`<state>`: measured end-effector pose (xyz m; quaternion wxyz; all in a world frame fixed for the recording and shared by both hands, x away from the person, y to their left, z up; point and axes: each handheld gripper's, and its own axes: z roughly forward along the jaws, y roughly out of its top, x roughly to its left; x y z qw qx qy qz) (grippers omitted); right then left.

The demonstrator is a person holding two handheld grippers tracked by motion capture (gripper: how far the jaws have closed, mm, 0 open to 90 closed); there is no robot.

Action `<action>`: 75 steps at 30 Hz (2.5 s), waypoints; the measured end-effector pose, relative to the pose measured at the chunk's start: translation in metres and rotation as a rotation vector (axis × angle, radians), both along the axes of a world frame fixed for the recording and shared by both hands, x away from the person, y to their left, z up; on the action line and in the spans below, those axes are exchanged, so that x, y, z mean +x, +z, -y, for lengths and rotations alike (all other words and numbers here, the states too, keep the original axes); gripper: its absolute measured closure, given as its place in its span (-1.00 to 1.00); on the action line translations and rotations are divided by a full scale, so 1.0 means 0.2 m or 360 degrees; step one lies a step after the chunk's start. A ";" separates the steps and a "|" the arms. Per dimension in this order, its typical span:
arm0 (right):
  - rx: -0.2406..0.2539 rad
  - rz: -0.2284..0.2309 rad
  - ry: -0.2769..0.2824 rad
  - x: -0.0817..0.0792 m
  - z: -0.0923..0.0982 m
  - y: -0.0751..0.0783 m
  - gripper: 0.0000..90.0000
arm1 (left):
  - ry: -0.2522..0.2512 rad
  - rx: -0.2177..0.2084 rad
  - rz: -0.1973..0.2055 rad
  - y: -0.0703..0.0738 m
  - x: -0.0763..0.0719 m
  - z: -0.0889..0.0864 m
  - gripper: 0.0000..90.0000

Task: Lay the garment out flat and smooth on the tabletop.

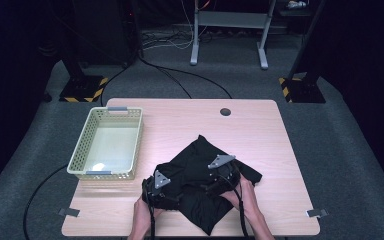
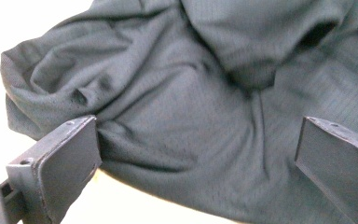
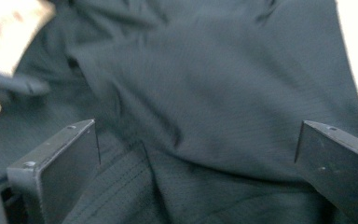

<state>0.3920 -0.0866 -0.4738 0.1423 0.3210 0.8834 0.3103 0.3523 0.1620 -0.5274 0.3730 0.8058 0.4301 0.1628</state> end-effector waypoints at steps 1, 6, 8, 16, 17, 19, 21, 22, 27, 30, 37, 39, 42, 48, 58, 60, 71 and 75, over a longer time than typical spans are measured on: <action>-0.0025 -0.0012 0.0003 0.01 -0.01 -0.03 -1.00 | 0.0000 0.0006 0.0006 0.00 0.01 0.00 -1.00; -0.0103 -0.0063 -0.0040 0.03 0.00 -0.15 -0.94 | -0.0016 0.0100 0.0022 -0.01 0.04 0.06 -1.00; -0.0095 -0.0050 -0.0047 0.02 0.00 -0.19 -0.92 | -0.0017 0.0121 0.0029 -0.01 0.04 0.06 -1.00; 0.0006 0.0004 -0.0089 -0.08 0.04 -0.20 -0.80 | -0.0008 0.0126 0.0030 -0.01 -0.02 0.06 -1.00; 0.0003 0.0001 -0.0093 -0.10 0.04 -0.20 -0.79 | -0.0006 0.0126 0.0027 -0.01 -0.03 0.06 -1.00; 0.0002 0.0011 -0.0106 -0.11 0.04 -0.19 -0.65 | -0.0006 0.0131 0.0033 -0.01 -0.04 0.06 -1.00; 0.0082 0.0040 -0.0123 -0.11 0.05 -0.15 -0.49 | -0.0008 0.0127 0.0027 -0.01 -0.04 0.06 -1.00; 0.0118 0.0044 -0.0115 -0.11 0.05 -0.13 -0.42 | -0.0007 0.0124 0.0027 -0.01 -0.04 0.06 -1.00; 0.0111 0.0030 0.0043 -0.12 -0.05 -0.05 -0.18 | -0.0007 0.0125 0.0028 -0.01 -0.04 0.06 -1.00; 0.0040 0.0041 0.0140 -0.14 -0.15 -0.05 -0.16 | -0.0008 0.0125 0.0027 -0.01 -0.04 0.06 -1.00; -0.0117 0.0082 0.0149 -0.12 -0.23 -0.12 0.59 | -0.0008 0.0125 0.0028 -0.01 -0.04 0.06 -1.00; -0.0080 0.0071 0.0125 -0.11 -0.21 -0.12 0.79 | -0.0008 0.0125 0.0028 -0.01 -0.04 0.06 -1.00; -0.0015 0.0100 0.0076 -0.09 -0.15 -0.09 0.92 | -0.0006 0.0125 0.0029 -0.01 -0.04 0.06 -1.00; 0.0104 0.0134 -0.0038 -0.07 -0.04 -0.04 0.93 | -0.0009 0.0128 0.0029 -0.01 -0.04 0.06 -1.00; 0.0240 0.0130 -0.0140 -0.03 0.10 0.04 0.93 | -0.0009 0.0129 0.0031 -0.01 -0.04 0.06 -1.00; 0.0243 0.0139 -0.0149 -0.02 0.12 0.05 0.93 | -0.0008 0.0129 0.0032 -0.01 -0.04 0.06 -0.99; 0.0311 0.0170 -0.0210 0.01 0.20 0.11 0.93 | -0.0010 0.0127 0.0035 -0.01 -0.04 0.06 -0.98; 0.0319 0.0189 -0.0235 0.02 0.24 0.14 0.93 | -0.0008 0.0127 0.0035 -0.01 -0.04 0.06 -0.98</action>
